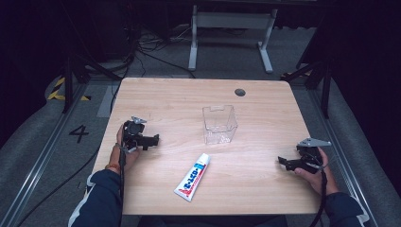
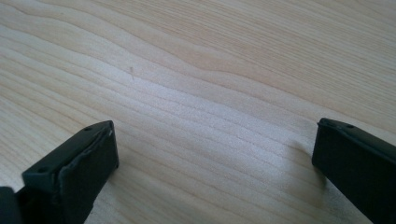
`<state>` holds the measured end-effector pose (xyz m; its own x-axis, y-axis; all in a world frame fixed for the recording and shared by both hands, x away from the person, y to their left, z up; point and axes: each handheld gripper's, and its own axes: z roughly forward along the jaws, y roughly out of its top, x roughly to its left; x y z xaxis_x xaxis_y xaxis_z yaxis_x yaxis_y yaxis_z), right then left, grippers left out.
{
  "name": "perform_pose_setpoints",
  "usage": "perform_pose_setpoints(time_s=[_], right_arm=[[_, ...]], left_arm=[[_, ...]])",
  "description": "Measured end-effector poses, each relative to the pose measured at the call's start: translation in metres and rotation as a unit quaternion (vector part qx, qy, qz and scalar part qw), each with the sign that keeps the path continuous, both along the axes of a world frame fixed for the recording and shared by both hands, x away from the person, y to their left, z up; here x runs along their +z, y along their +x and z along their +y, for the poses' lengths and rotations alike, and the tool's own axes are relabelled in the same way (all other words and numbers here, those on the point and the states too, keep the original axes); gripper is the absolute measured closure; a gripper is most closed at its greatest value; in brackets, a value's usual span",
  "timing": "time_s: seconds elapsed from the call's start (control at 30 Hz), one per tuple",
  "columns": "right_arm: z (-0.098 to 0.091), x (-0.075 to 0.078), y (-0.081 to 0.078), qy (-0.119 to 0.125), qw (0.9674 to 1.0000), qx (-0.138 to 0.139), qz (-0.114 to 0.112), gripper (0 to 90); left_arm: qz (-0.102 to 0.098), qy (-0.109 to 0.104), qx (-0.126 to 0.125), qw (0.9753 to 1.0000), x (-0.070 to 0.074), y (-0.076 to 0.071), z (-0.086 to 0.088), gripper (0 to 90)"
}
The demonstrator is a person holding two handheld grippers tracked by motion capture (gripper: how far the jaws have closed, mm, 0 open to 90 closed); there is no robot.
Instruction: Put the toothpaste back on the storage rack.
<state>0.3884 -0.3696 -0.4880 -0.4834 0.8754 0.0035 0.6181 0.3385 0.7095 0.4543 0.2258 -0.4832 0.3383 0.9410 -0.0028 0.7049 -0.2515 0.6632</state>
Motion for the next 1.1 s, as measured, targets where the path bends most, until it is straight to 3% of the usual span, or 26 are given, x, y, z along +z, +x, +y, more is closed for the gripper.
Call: perform_pose_setpoints(time_s=[0.1,0.2,0.37,0.47,0.6,0.73,0.8,0.83,0.93,1.0,1.03,1.1], right_arm=[[0.000,0.000,0.000,0.000,1.0000,0.000,0.000,0.4],[0.000,0.000,0.000,0.001,1.0000,-0.001,0.000,0.4],[0.000,0.000,0.000,0.001,1.0000,-0.001,0.000,0.4],[0.000,0.000,0.000,0.001,1.0000,-0.001,0.000,0.4],[-0.001,0.000,0.000,0.000,1.0000,0.004,-0.001,0.4],[-0.001,0.000,0.001,0.000,1.0000,0.008,0.000,0.3],[-0.001,0.000,0.001,0.000,1.0000,0.008,0.000,0.3],[-0.001,0.000,0.001,0.000,1.0000,0.008,0.000,0.3],[-0.001,0.000,0.001,0.000,1.0000,0.008,0.000,0.3],[-0.001,0.000,0.001,0.000,1.0000,0.008,0.000,0.3],[-0.001,0.000,0.001,0.000,1.0000,0.008,0.000,0.3],[-0.001,0.000,0.001,0.000,1.0000,0.008,0.000,0.3]], left_arm=[[-0.001,0.000,-0.023,0.9997,0.000,-0.001,0.003,0.2],[0.001,-0.002,-0.031,0.9995,0.000,-0.003,0.003,0.1],[0.016,0.003,-0.104,0.9944,0.002,-0.012,0.008,0.3],[0.019,0.006,-0.107,0.9940,0.003,-0.015,0.009,0.3],[0.042,0.018,-0.112,0.9927,0.007,-0.019,0.009,0.5],[0.050,0.025,-0.135,0.9893,0.009,-0.022,0.007,1.3],[0.052,0.027,-0.149,0.9871,0.012,-0.024,0.006,5.1],[0.052,0.027,-0.149,0.9871,0.012,-0.024,0.006,9.1],[0.060,0.021,-0.178,0.9820,0.015,-0.028,0.004,16.5],[0.064,0.012,-0.211,0.9754,0.018,-0.034,0.000,17.9],[0.064,0.012,-0.211,0.9754,0.018,-0.034,0.000,19.2],[0.063,0.010,-0.233,0.9703,0.020,-0.040,-0.006,19.5]])
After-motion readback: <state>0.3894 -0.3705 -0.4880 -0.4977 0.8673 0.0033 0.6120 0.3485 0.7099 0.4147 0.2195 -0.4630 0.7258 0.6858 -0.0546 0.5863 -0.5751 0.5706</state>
